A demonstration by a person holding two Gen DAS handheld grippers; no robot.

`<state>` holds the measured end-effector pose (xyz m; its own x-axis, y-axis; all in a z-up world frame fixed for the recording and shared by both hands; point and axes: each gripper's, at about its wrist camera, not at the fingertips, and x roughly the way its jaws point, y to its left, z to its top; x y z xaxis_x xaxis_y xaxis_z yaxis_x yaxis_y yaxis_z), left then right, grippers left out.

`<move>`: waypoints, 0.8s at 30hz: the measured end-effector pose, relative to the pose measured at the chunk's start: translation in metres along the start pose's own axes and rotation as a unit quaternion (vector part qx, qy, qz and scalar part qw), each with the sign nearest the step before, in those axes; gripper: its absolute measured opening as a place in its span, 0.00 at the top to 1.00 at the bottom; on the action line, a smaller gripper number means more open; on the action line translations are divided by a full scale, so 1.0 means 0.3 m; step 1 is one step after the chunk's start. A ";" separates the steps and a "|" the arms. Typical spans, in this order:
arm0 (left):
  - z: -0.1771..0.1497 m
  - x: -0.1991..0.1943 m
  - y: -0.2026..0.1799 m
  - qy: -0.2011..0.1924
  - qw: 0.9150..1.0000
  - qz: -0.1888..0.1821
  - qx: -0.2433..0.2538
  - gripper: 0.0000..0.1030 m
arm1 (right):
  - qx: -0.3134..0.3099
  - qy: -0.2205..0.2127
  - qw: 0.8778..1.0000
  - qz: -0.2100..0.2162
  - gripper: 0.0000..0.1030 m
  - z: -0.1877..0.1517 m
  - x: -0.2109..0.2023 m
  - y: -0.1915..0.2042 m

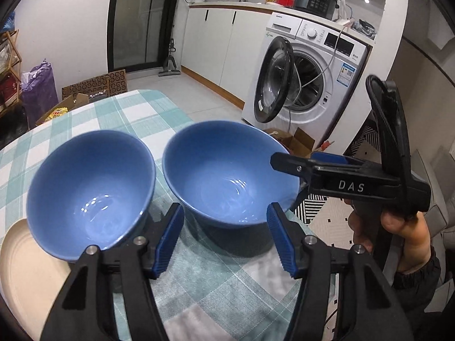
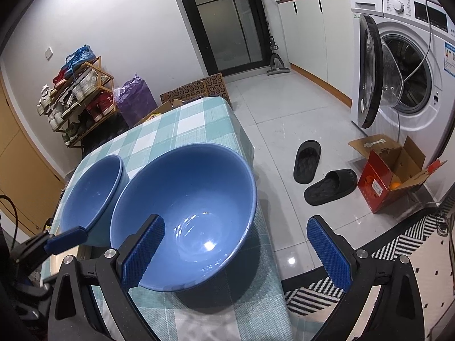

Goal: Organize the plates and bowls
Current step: 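Move both open tools to the rim of the other large blue bowl, then close the right tool on the bowl rim while the left tool closes too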

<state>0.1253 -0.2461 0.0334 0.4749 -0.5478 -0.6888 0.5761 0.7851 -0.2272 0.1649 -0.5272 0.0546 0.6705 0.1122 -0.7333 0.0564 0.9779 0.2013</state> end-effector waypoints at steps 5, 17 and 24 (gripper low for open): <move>-0.002 0.027 -0.010 0.010 1.000 -0.004 -0.005 0.42 | 0.002 0.003 1.000 0.004 0.01 -0.001 0.008 -0.004; 0.012 0.120 0.031 0.025 0.998 0.026 -0.056 0.42 | 0.026 0.011 1.000 0.011 0.10 -0.012 0.048 -0.031; 0.018 0.164 0.038 0.026 0.997 0.039 -0.068 0.42 | 0.036 0.016 0.999 0.023 0.27 -0.014 0.080 -0.034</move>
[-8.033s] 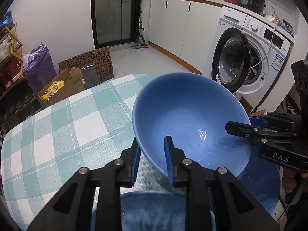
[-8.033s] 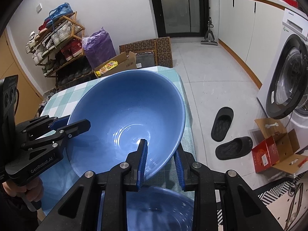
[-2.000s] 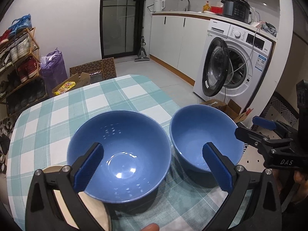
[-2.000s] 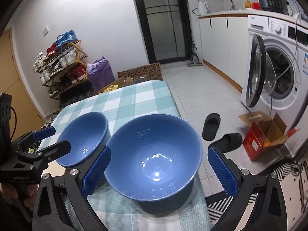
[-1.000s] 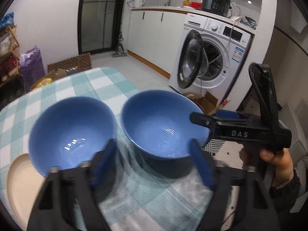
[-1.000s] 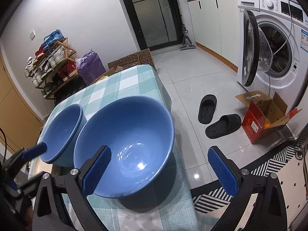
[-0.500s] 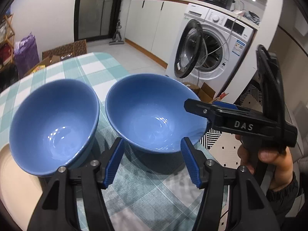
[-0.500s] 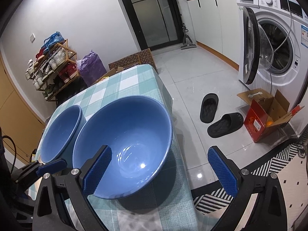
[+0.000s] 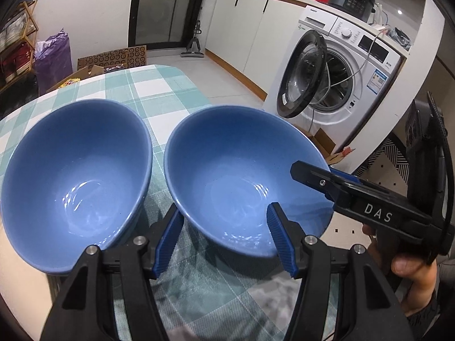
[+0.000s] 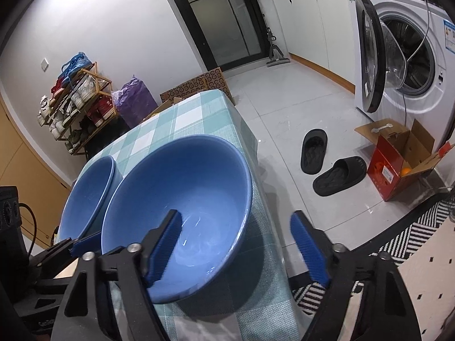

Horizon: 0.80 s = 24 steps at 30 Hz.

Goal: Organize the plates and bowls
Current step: 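Close the right tool on the bowl rim while the left tool closes too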

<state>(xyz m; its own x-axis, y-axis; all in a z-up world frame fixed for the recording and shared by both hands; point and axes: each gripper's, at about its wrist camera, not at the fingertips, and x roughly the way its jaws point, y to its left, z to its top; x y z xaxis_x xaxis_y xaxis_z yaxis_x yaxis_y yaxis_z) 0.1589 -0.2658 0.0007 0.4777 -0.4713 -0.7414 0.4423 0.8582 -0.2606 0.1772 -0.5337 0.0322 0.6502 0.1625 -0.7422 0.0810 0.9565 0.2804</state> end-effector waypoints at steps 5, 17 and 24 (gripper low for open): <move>0.007 0.015 -0.013 -0.006 1.000 0.010 0.003 0.42 | 0.003 0.003 1.000 0.000 0.33 -0.003 0.015 0.005; 0.011 0.033 -0.024 -0.002 1.000 -0.002 0.014 0.45 | -0.004 -0.004 1.000 0.002 0.63 -0.009 0.016 0.008; 0.024 0.060 -0.041 0.002 1.000 -0.005 0.023 0.47 | 0.010 -0.009 1.000 -0.006 0.67 -0.005 0.007 -0.032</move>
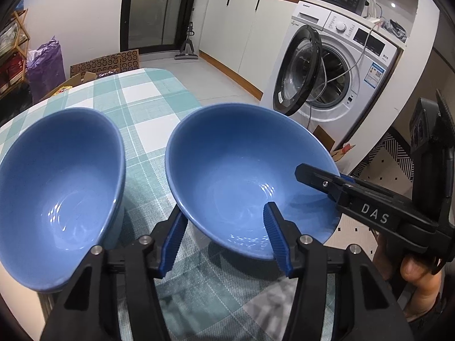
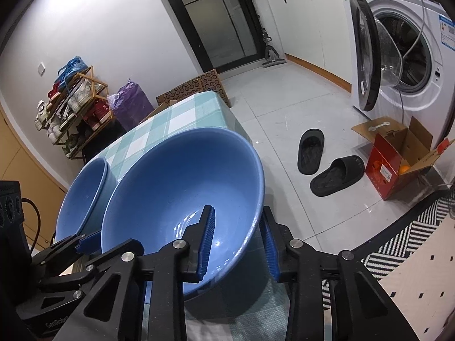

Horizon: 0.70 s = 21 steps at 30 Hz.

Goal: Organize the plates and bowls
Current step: 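Close the right tool on the bowl rim while the left tool closes too, then lift the large blue bowl off the table with both tools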

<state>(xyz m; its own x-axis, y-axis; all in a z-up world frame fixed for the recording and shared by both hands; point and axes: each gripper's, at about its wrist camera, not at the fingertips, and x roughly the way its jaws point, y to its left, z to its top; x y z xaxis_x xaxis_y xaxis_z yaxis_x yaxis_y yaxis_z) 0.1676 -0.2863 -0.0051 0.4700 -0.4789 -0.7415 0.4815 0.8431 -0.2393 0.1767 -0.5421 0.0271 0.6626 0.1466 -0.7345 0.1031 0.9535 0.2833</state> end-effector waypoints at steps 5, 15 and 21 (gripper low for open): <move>0.009 0.018 -0.011 0.002 1.000 0.006 0.004 0.47 | 0.007 -0.006 1.000 -0.003 0.68 0.002 -0.008 -0.025; 0.026 0.037 -0.012 -0.004 1.000 0.008 0.007 0.59 | 0.011 -0.012 1.000 -0.009 0.76 0.005 -0.011 -0.048; 0.029 0.035 -0.024 -0.005 1.000 0.008 0.019 0.66 | 0.012 -0.018 1.000 -0.019 0.77 0.005 -0.019 -0.060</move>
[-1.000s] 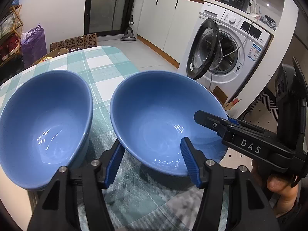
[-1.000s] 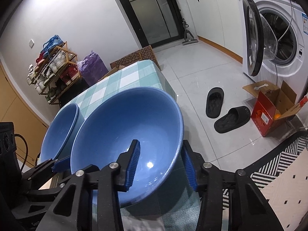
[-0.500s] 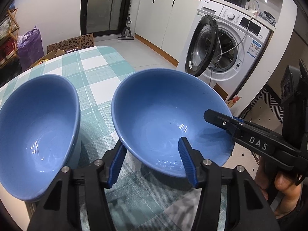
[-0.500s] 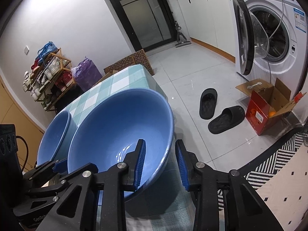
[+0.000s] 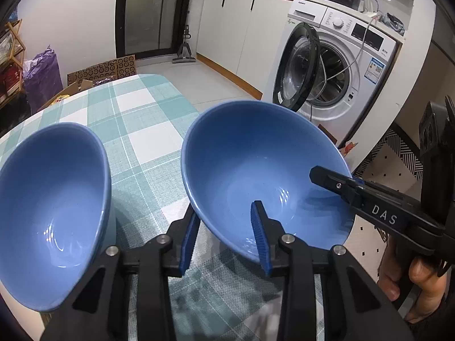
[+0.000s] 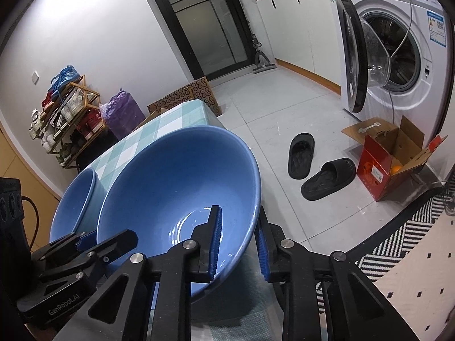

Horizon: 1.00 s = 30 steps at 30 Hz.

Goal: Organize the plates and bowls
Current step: 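Lift the large blue bowl off the table with both tools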

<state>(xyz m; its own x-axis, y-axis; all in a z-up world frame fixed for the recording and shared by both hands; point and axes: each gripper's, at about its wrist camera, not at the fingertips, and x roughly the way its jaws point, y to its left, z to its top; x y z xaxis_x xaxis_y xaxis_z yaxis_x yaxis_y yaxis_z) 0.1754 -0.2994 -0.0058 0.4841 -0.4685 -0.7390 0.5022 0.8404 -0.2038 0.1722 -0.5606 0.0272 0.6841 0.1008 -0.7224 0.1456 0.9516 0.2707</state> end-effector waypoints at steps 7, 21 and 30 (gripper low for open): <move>0.007 -0.019 -0.009 -0.005 1.000 0.002 0.004 0.66 | 0.000 -0.009 1.000 0.000 0.77 0.006 -0.027 -0.001; 0.019 -0.105 0.009 -0.027 1.000 0.007 0.005 0.66 | -0.016 -0.028 0.999 0.011 0.77 0.014 -0.103 0.048; 0.035 -0.171 0.023 -0.046 0.999 0.014 0.011 0.66 | -0.026 -0.035 0.999 0.015 0.77 0.019 -0.137 0.092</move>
<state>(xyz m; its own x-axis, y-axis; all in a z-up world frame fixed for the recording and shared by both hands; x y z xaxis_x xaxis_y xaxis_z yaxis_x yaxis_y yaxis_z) 0.1617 -0.2724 0.0375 0.5612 -0.4684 -0.6824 0.5027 0.8479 -0.1686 0.1520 -0.5401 0.0680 0.7356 0.1118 -0.6681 0.0874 0.9624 0.2572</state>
